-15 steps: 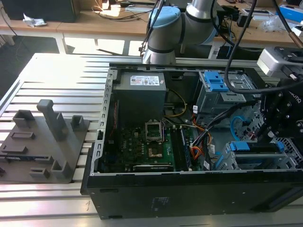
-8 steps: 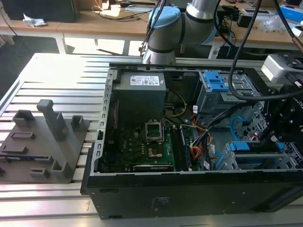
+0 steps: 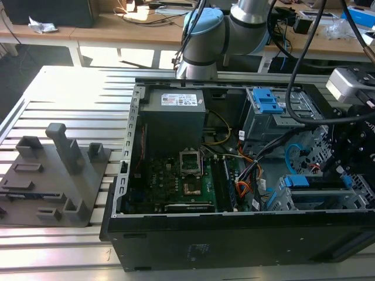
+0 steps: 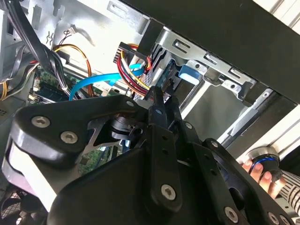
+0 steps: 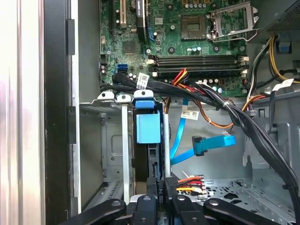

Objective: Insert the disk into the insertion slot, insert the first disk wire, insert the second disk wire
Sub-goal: 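Insert the first disk wire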

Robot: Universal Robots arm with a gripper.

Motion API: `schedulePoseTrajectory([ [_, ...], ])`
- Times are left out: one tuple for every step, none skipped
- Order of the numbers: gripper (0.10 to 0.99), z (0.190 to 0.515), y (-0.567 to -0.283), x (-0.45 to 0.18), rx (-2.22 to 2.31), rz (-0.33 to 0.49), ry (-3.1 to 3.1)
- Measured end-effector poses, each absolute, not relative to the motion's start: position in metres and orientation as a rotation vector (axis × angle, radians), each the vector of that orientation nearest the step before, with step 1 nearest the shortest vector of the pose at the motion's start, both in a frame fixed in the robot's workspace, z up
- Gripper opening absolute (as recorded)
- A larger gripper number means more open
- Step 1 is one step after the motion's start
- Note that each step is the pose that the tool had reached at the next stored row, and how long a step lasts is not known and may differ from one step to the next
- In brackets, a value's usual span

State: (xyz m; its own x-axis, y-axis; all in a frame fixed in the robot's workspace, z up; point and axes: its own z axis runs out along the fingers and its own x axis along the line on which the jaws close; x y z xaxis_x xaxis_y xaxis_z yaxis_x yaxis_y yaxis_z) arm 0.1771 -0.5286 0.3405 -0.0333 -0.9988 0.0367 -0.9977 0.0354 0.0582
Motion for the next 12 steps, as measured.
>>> schedulePoseTrajectory([
  [0.184, 0.3398, -0.5286, 0.1772, 2.137, -0.026, -2.211],
  [0.184, 0.3393, -0.5287, 0.1772, 2.137, -0.026, -2.211],
  [0.184, 0.3387, -0.5287, 0.1772, 2.137, -0.025, -2.211],
  [0.184, 0.3383, -0.5286, 0.1772, 2.137, -0.025, -2.211],
  [0.184, 0.3381, -0.5287, 0.1772, 2.136, -0.025, -2.211],
  [0.184, 0.3377, -0.5287, 0.1772, 2.136, -0.025, -2.211],
  [0.184, 0.3374, -0.5287, 0.1772, 2.137, -0.025, -2.211],
  [0.184, 0.3369, -0.5287, 0.1772, 2.137, -0.025, -2.211],
  [0.184, 0.3366, -0.5287, 0.1772, 2.137, -0.025, -2.211],
  [0.184, 0.3361, -0.5287, 0.1773, 2.136, -0.025, -2.211],
  [0.184, 0.3357, -0.5288, 0.1773, 2.136, -0.026, -2.211],
  [0.184, 0.3351, -0.5287, 0.1775, 2.136, -0.026, -2.21],
])
